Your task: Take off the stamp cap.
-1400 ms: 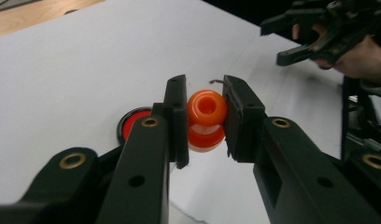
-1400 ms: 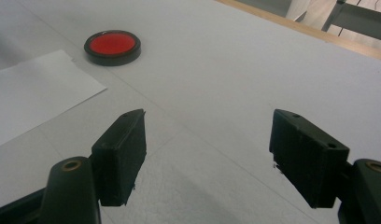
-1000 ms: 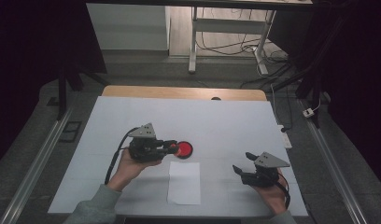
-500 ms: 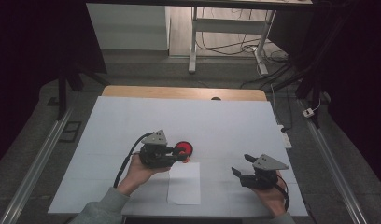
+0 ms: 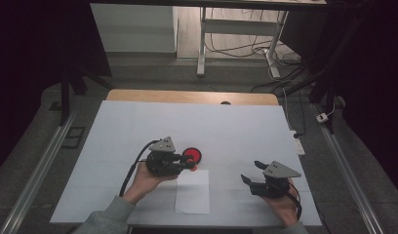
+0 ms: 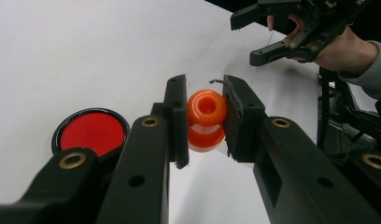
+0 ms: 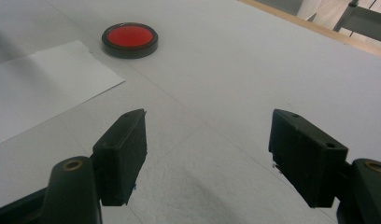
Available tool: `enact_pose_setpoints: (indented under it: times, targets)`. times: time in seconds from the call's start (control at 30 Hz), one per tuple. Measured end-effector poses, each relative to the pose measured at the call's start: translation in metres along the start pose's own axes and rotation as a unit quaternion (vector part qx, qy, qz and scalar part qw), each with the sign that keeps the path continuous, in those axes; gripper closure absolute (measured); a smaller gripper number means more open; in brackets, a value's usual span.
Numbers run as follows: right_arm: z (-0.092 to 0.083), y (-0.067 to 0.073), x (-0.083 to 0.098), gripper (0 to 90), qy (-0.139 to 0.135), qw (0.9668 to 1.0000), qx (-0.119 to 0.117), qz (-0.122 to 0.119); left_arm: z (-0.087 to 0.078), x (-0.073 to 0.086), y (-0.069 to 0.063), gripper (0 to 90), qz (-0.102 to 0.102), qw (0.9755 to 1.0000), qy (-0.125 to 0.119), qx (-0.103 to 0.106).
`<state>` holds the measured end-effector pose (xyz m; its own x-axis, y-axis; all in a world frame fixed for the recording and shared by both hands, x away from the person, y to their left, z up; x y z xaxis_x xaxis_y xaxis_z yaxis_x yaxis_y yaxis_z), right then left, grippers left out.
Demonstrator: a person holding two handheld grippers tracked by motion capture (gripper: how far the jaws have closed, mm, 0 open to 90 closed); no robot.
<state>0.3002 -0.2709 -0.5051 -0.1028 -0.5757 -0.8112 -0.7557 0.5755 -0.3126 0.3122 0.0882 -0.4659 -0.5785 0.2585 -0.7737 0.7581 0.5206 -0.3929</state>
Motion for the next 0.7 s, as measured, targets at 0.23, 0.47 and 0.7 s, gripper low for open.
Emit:
enact_pose_setpoints:
  times: [0.23,0.47,0.7]
  targets:
    - [0.001,0.005,-0.003,27.9,0.0,0.9999,0.0,-0.012,0.002,0.003,-0.001,72.5,0.006,1.0,0.006,-0.004]
    - [0.004,0.008,-0.01,29.0,-0.012,0.9998,-0.004,-0.013,-0.004,0.002,0.001,72.5,0.003,1.0,-0.004,-0.008]
    - [0.006,0.012,-0.015,30.8,-0.012,0.9997,-0.017,-0.012,-0.004,0.003,0.0,72.5,0.004,1.0,-0.004,-0.007]
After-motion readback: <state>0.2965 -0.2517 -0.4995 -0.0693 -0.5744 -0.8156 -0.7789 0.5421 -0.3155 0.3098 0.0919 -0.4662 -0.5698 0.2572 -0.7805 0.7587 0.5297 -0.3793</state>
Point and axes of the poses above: each handheld gripper's, and its own axes: z roughly forward along the jaws, x roughly out of its underside, y roughly to its left, the point moved 1 cm from there along z, roughly forward along the jaws, and after that the axes turned 12 degrees about -z, right-handed, at the moved point
